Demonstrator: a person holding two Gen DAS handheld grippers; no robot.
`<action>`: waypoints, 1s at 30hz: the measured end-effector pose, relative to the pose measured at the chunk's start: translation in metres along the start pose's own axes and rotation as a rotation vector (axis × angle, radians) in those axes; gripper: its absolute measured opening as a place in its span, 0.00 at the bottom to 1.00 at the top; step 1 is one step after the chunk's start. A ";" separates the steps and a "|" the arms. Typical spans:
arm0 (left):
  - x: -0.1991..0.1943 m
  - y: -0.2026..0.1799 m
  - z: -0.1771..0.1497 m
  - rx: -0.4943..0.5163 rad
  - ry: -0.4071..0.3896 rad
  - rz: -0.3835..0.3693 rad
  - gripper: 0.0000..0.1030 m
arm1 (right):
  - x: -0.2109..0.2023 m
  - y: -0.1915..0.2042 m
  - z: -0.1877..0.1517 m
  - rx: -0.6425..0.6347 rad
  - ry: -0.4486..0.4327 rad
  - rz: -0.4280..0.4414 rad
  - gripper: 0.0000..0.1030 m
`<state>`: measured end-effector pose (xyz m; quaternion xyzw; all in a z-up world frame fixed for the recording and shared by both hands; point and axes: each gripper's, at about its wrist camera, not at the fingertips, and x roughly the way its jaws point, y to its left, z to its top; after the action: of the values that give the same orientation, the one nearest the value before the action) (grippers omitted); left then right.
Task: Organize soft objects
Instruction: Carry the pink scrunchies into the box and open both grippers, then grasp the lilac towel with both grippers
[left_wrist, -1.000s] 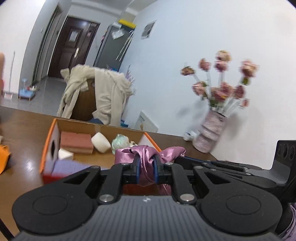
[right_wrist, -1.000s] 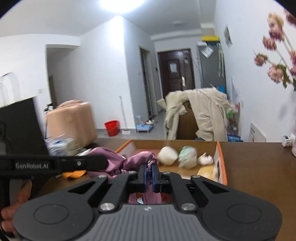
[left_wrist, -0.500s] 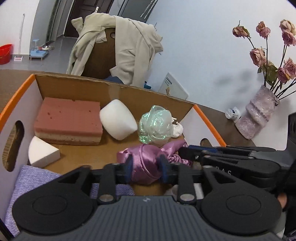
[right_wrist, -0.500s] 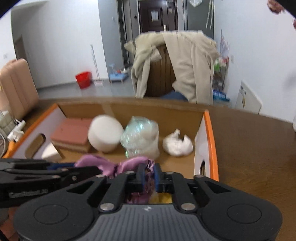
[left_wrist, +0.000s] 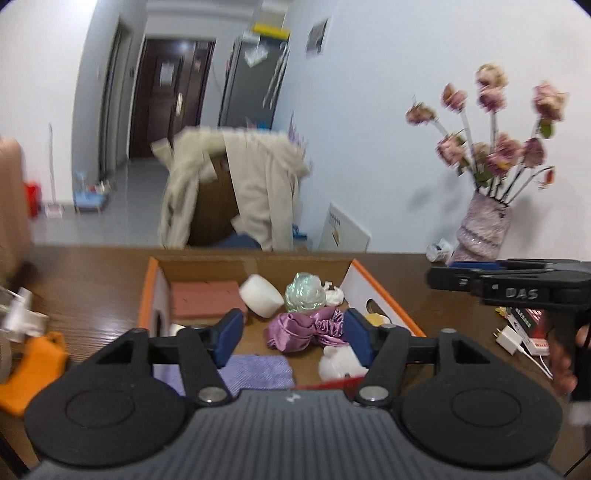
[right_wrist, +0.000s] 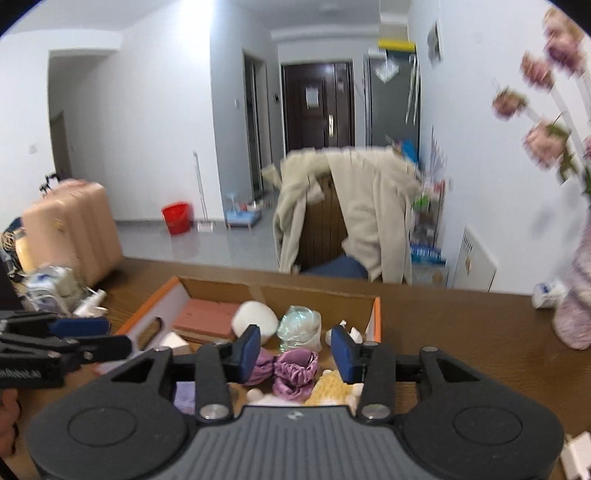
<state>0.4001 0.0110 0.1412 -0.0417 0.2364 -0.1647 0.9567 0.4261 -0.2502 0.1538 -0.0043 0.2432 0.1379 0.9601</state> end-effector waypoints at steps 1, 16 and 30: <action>-0.018 -0.002 -0.003 0.014 -0.017 0.011 0.66 | -0.018 0.002 -0.004 0.003 -0.020 0.002 0.48; -0.203 -0.040 -0.130 0.037 -0.155 0.085 0.86 | -0.194 0.074 -0.148 -0.039 -0.199 0.031 0.62; -0.249 -0.063 -0.199 0.089 -0.186 0.065 0.94 | -0.228 0.111 -0.254 0.012 -0.107 0.018 0.66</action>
<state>0.0808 0.0344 0.0839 -0.0067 0.1404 -0.1393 0.9802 0.0858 -0.2229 0.0427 0.0109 0.1925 0.1453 0.9704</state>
